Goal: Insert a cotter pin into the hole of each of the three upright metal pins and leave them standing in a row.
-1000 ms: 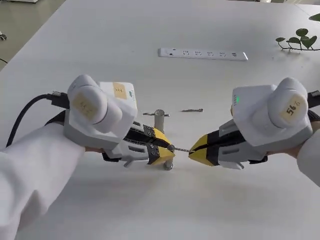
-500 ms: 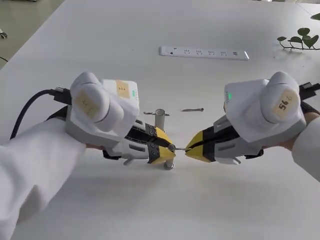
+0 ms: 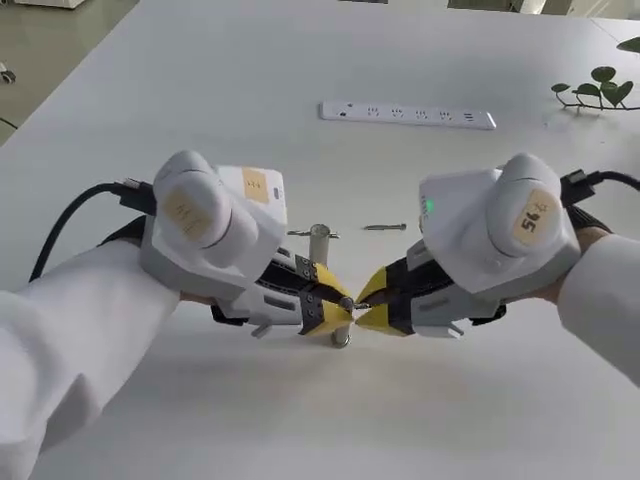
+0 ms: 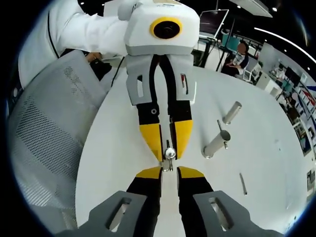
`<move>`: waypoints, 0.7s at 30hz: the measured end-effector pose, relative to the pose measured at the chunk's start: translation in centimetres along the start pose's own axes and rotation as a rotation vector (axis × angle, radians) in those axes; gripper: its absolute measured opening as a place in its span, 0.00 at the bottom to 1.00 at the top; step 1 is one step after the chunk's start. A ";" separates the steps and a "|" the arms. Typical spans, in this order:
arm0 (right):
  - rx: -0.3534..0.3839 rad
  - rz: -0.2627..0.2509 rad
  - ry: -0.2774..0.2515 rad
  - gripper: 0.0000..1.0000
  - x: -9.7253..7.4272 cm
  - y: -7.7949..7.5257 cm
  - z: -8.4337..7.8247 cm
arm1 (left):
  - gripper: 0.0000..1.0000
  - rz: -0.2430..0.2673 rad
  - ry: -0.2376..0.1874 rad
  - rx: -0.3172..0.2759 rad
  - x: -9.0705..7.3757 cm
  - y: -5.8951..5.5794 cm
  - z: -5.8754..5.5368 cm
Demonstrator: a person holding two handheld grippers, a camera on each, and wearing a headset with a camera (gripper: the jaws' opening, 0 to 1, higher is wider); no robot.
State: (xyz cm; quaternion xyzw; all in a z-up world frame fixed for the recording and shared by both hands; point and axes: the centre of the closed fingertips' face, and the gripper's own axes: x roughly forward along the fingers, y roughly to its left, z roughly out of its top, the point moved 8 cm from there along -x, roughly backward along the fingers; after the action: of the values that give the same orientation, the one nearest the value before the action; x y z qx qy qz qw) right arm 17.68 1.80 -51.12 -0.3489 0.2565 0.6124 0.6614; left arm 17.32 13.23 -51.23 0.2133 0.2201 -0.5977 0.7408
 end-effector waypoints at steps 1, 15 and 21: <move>0.001 0.005 0.003 0.10 -0.1 0.1 -0.1 | 0.07 0.001 0.013 0.006 0.0 0.0 -0.1; 0.045 -0.015 -0.028 0.00 -0.9 -0.1 0.5 | 0.07 0.002 0.028 0.007 0.3 0.0 -0.3; 0.036 -0.007 -0.023 0.00 -0.7 0.3 0.6 | 0.09 0.001 0.000 -0.009 0.3 -0.1 0.0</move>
State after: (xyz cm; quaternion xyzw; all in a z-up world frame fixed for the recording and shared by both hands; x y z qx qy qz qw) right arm 17.26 1.81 -50.27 -0.3307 0.2587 0.6091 0.6729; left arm 17.31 13.01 -51.45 0.2101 0.2226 -0.5964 0.7420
